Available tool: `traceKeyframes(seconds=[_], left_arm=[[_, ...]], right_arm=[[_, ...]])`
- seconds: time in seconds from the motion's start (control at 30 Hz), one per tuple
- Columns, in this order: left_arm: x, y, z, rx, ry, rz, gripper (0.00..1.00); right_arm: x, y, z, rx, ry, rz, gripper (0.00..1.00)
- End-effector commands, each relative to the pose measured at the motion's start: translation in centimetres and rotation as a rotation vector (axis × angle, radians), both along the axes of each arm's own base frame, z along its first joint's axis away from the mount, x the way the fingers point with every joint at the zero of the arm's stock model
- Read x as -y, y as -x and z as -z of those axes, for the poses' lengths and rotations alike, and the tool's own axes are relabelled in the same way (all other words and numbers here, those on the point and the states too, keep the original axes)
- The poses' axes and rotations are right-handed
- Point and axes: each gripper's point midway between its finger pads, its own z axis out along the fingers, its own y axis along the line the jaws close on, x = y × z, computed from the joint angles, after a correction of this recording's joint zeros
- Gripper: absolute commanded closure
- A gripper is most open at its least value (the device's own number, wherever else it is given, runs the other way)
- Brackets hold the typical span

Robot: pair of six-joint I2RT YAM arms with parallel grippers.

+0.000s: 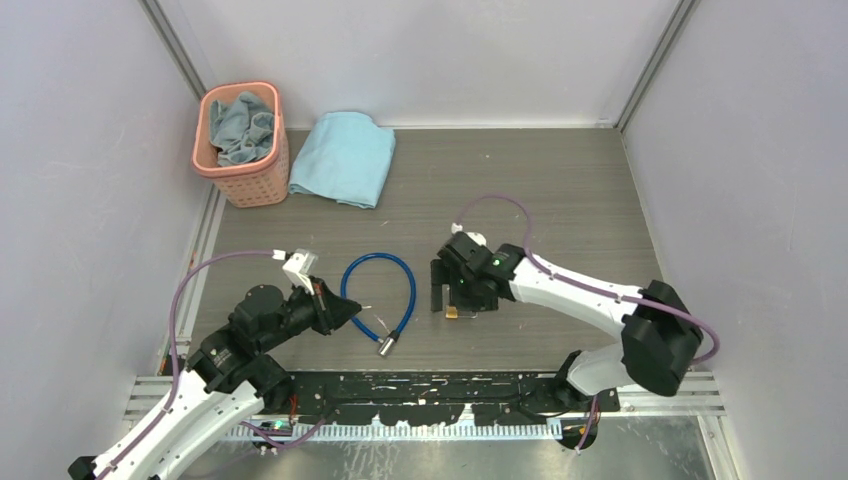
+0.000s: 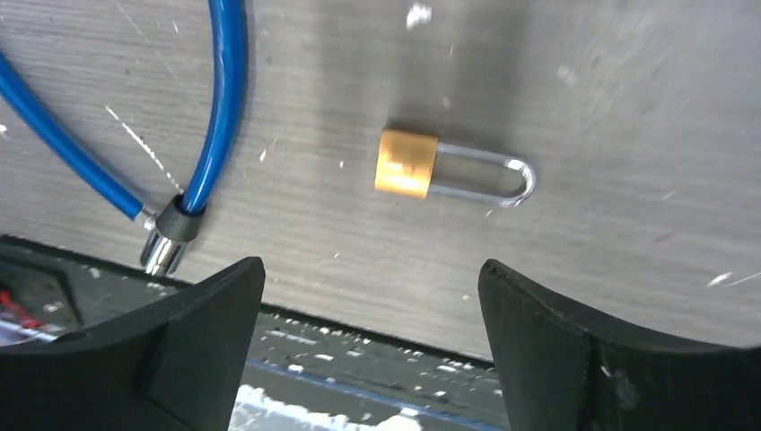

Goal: Unlock with the key

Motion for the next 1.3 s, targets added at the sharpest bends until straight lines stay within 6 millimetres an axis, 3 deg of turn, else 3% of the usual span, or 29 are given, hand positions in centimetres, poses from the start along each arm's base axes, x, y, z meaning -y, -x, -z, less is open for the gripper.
traceKeyframes(seconds=[0.0,0.2,0.4,0.67,0.93,1.27], left_arm=[[0.7,-0.4,-1.5,0.054,0.051,0.016,1.0],[1.0,-0.5,-1.2,0.059,0.052,0.025,1.0],[1.1,-0.4,-1.2,0.054,0.048,0.033,1.0],[0.4,-0.1,-1.1,0.056,0.047,0.017,1.0],[0.0,0.2,-1.2,0.062,0.05,0.007,1.0],[0.0,0.1,-1.1,0.061,0.045,0.008,1.0]], right_arm=[[-3.0,2.7,0.0,-0.127,-0.253,0.199,0.06],[-4.4,3.9,1.7,-0.166,-0.337,0.233,0.06],[-5.0,2.5,2.8,-0.125,-0.337,0.247,0.06],[-2.4,-0.5,4.9,-0.098,-0.227,0.269,0.09],[-0.5,-3.4,4.6,-0.069,-0.171,0.264,0.12],[0.1,-2.8,4.4,-0.105,-0.128,0.225,0.18]])
